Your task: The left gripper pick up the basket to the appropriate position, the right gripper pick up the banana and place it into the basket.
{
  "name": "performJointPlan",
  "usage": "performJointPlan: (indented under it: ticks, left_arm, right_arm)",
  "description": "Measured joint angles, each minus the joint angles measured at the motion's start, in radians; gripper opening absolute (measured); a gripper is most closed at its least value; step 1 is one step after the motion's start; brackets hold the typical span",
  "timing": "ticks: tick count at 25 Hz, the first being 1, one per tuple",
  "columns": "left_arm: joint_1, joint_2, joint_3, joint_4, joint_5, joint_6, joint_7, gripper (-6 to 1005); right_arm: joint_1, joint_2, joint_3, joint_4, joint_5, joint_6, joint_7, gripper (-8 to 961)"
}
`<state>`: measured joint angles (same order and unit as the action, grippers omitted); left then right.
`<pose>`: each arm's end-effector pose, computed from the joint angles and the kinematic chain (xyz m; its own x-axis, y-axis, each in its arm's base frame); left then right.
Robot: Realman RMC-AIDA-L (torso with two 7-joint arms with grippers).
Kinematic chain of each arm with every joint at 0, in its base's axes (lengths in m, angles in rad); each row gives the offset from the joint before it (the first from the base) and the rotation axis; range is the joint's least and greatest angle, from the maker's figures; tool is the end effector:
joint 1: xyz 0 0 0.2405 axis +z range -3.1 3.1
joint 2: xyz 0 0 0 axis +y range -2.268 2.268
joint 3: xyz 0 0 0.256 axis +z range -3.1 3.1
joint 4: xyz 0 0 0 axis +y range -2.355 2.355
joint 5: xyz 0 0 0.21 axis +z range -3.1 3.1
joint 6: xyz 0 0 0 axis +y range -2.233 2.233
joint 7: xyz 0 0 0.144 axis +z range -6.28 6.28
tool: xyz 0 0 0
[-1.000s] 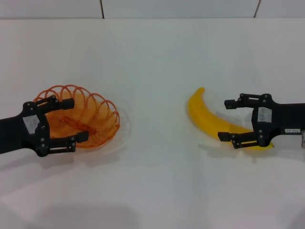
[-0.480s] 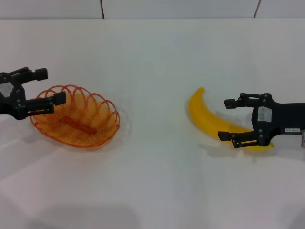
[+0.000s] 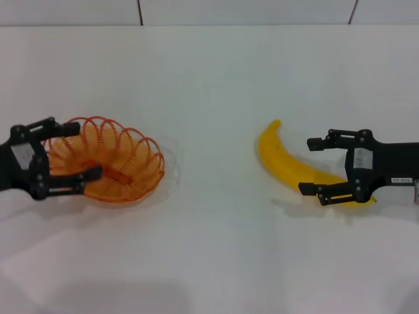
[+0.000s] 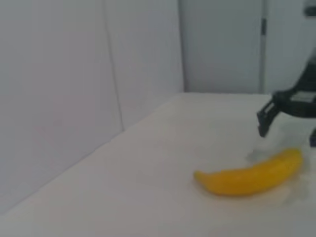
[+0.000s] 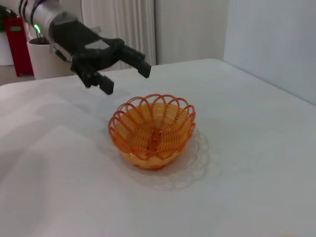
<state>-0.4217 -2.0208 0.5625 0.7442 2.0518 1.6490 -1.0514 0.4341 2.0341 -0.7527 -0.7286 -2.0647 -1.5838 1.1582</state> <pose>-0.3065 0.3056 0.0502 0.9136 0.0734 0.4000 0.2381 -0.8939 -0.3799 0.2974 0.3059 0.0161 0.9282 -0.1691 -0.3315 -0.2571 -0.9354 -0.2427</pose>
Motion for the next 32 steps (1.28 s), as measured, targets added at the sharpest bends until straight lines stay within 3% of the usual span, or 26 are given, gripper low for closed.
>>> performJointPlan:
  ticks: [12,18,22,25,29,32]
  left_arm:
    - [0.009,-0.009,0.020,-0.008,0.004,0.013,0.039,908]
    - [-0.010,-0.001,-0.063,0.037,-0.008,-0.068,-0.143,907]
    - [-0.045,0.019,-0.060,0.156,0.050,-0.151,-0.471,907]
    - [-0.108,0.058,-0.034,0.211,0.188,-0.174,-0.717,907]
    - [-0.174,0.098,-0.027,0.179,0.295,-0.144,-0.835,907]
    - [-0.203,0.109,-0.016,0.152,0.331,-0.115,-0.846,907]
  right_arm:
    - [0.001,0.000,-0.008,0.000,0.000,-0.002,0.000,890]
    - [0.002,0.000,-0.008,0.000,0.000,0.000,0.000,889]
    - [0.003,-0.001,-0.008,0.000,-0.001,0.003,0.005,889]
    - [0.011,-0.001,-0.011,0.000,-0.005,0.007,0.010,889]
    - [0.019,-0.001,-0.013,0.011,-0.007,0.008,0.011,889]
    - [0.020,-0.002,-0.013,0.012,-0.007,0.008,0.012,889]
